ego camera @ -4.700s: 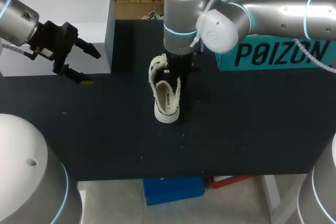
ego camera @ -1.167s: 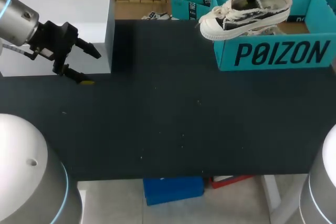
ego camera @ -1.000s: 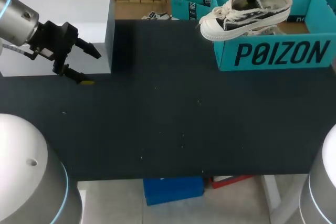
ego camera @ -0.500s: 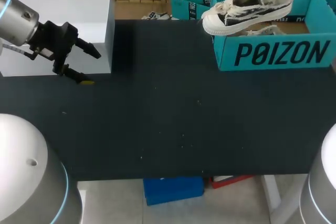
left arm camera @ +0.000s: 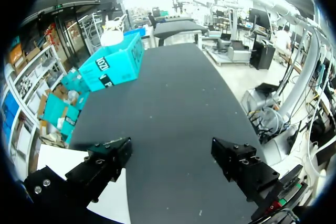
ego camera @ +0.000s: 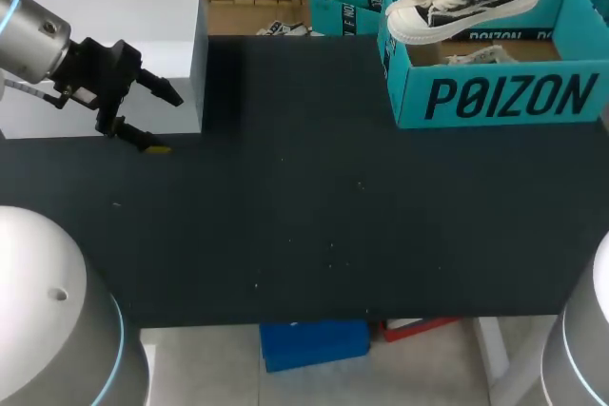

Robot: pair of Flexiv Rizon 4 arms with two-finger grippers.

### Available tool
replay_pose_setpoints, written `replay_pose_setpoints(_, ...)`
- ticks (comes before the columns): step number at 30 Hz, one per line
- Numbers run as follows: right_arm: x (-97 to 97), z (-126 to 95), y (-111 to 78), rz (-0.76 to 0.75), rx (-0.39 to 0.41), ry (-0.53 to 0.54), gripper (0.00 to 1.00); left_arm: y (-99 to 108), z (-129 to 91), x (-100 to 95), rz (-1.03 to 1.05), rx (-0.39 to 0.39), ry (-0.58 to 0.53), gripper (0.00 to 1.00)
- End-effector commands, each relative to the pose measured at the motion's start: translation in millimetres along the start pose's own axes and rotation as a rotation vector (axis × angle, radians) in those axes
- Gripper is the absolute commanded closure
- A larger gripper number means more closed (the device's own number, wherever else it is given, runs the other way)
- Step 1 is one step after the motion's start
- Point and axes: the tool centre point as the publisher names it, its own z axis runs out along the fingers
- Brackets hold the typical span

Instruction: Take the shoe out of the shoebox, open the shoe tongue, remove and reinsert the insole, then place the shoe into the shoebox

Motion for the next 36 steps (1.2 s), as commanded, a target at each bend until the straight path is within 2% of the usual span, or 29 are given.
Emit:
replay_pose_setpoints(1,-21.7,22.8,-14.4,-0.003,-0.044,0.023,1.00,-0.1,0.2,0.9,0.000,-0.003,-0.002,0.00)
replay_pose_setpoints(20,-59.3,82.3,-85.4,-0.001,-0.026,0.080,1.00,-0.1,0.2,0.9,0.000,-0.003,-0.002,0.00)
replay_pose_setpoints(36,-60.5,147.0,-98.6,0.031,-0.054,0.139,1.00,-0.1,0.2,0.9,0.000,-0.003,-0.002,0.00)
